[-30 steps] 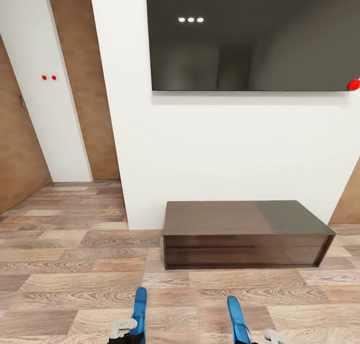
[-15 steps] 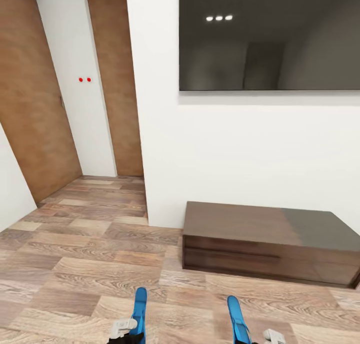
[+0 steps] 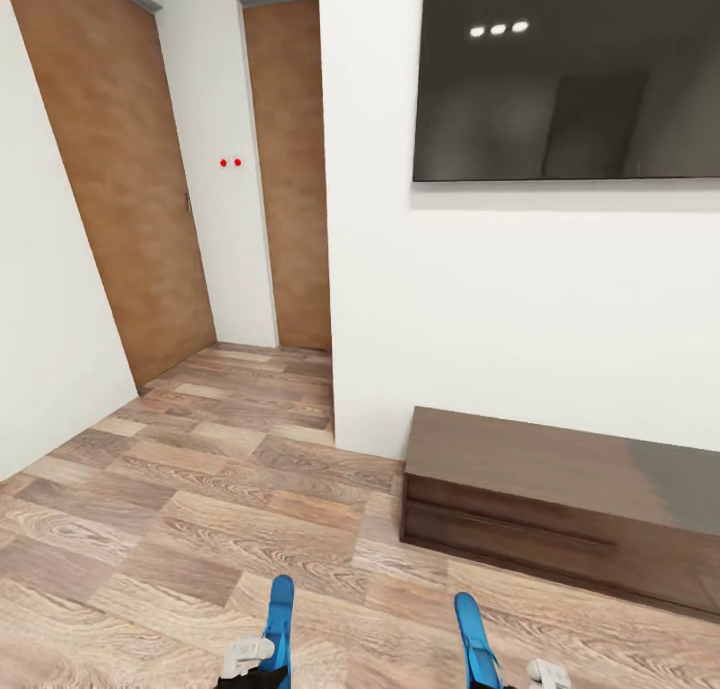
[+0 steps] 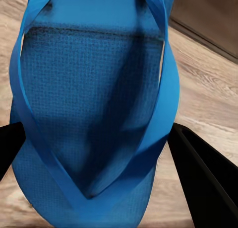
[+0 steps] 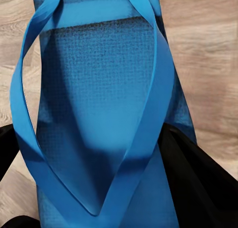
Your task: In the bedroom, move the book from the bed onto either nightstand, and place the two sandals side by side next to the bed.
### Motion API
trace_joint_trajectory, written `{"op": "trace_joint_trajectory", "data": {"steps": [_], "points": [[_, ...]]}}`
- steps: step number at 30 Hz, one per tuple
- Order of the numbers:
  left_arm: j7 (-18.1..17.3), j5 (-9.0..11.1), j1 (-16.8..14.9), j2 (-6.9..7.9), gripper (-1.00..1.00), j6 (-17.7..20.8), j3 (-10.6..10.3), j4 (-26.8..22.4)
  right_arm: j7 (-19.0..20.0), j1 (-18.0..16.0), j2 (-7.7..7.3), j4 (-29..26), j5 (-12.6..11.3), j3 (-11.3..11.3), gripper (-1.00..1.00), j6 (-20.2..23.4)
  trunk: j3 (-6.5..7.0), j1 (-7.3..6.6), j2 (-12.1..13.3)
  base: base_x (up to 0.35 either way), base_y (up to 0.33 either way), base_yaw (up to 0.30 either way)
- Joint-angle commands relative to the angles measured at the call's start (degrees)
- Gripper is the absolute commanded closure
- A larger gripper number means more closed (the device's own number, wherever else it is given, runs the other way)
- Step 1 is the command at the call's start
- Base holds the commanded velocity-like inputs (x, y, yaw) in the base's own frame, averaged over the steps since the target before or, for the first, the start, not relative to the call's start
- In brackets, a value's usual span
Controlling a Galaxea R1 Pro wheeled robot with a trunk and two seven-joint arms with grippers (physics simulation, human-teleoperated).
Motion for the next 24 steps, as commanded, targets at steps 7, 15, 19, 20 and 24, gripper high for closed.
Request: {"op": "trace_joint_trajectory", "data": {"steps": [7, 15, 19, 20, 24], "points": [[-0.32, 0.02, -0.06, -0.03, 1.0, -0.06, 0.37, 0.1, 0.18, -0.02, -0.02, 0.01, -0.27, -0.11, 1.0, 0.12, -0.06, -0.01, -0.02, 0.0, 0.0, 0.293], [-0.32, 0.02, -0.06, -0.03, 1.0, -0.06, 0.37, 0.1, 0.18, -0.02, -0.02, 0.01, -0.27, -0.12, 1.0, 0.12, -0.06, -0.01, -0.02, 0.0, 0.0, 0.293], [-0.32, 0.02, -0.06, -0.03, 1.0, -0.06, 0.37, 0.1, 0.18, -0.02, -0.02, 0.01, -0.27, -0.12, 1.0, 0.12, -0.06, -0.01, -0.02, 0.0, 0.0, 0.293], [-0.32, 0.02, -0.06, -0.03, 1.0, -0.06, 0.37, 0.1, 0.18, -0.02, -0.02, 0.01, -0.27, -0.12, 1.0, 0.12, -0.06, -0.01, -0.02, 0.0, 0.0, 0.293], [-0.32, 0.02, -0.06, -0.03, 1.0, -0.06, 0.37, 0.1, 0.18, -0.02, -0.02, 0.01, -0.27, -0.09, 1.0, 0.12, -0.06, -0.01, -0.02, 0.0, 0.0, 0.293]]}}
